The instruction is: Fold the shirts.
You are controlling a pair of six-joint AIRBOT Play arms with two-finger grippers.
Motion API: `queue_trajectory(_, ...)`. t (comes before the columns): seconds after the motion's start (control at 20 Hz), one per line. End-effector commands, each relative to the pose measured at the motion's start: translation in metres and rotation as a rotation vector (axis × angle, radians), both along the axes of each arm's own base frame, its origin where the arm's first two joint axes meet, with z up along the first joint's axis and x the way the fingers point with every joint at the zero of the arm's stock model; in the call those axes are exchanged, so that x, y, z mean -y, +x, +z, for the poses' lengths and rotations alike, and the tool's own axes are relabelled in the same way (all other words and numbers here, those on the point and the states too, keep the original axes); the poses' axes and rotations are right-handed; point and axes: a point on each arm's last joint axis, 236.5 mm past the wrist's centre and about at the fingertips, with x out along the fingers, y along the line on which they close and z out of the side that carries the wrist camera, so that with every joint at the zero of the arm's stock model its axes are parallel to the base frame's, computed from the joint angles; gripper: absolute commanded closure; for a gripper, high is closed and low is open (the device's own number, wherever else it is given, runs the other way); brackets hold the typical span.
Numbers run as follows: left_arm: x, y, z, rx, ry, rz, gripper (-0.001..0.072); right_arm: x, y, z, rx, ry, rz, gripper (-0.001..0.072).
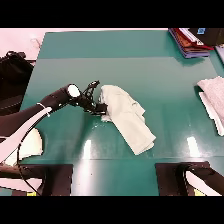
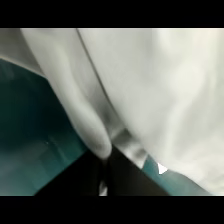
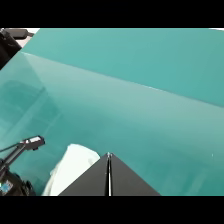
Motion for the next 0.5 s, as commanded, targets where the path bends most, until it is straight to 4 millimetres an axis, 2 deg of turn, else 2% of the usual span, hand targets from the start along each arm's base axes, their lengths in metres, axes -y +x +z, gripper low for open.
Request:
queue_trajectory(0.0, -0.013, 0.002, 0.0, -0.017, 0.021, -0.019, 0.068, 0.004, -0.007, -0.024, -0.081, -0.05, 0.007, 0.0698)
queue_trajectory(0.05, -0.023, 0.007, 0.006, -0.017, 0.033, -0.025, 0.068, 0.005, -0.011, -0.043, -0.141, -0.068, 0.015, 0.0698)
queue_trajectory(0.1, -0.032, 0.014, 0.013, -0.009, 0.048, -0.033, 0.068, 0.005, -0.018, -0.073, -0.228, -0.086, 0.028, 0.0698)
queue_trajectory(0.15, -0.04, 0.02, 0.02, 0.008, 0.064, -0.039, 0.068, 0.006, -0.026, -0.106, -0.325, -0.097, 0.04, 0.0698)
queue_trajectory(0.25, -0.049, 0.032, 0.032, 0.057, 0.084, -0.036, 0.068, 0.006, -0.05, -0.188, -0.551, -0.106, 0.059, 0.0694)
queue_trajectory(0.3, -0.049, 0.034, 0.035, 0.067, 0.085, -0.036, 0.0679, 0.006, -0.065, -0.233, -0.671, -0.102, 0.064, 0.0569)
queue_trajectory(0.35, -0.05, 0.034, 0.035, 0.071, 0.088, -0.036, 0.0679, 0.004, -0.082, -0.273, -0.786, -0.09, 0.07, 0.0314)
queue_trajectory(0.4, -0.05, 0.034, 0.035, 0.071, 0.088, -0.036, 0.0679, -0.002, -0.102, -0.311, -0.915, -0.05, 0.077, 0.018)
queue_trajectory(0.45, -0.049, 0.036, 0.035, 0.076, 0.087, -0.033, 0.0679, -0.016, -0.118, -0.336, -1.015, 0.016, 0.096, 0.018)
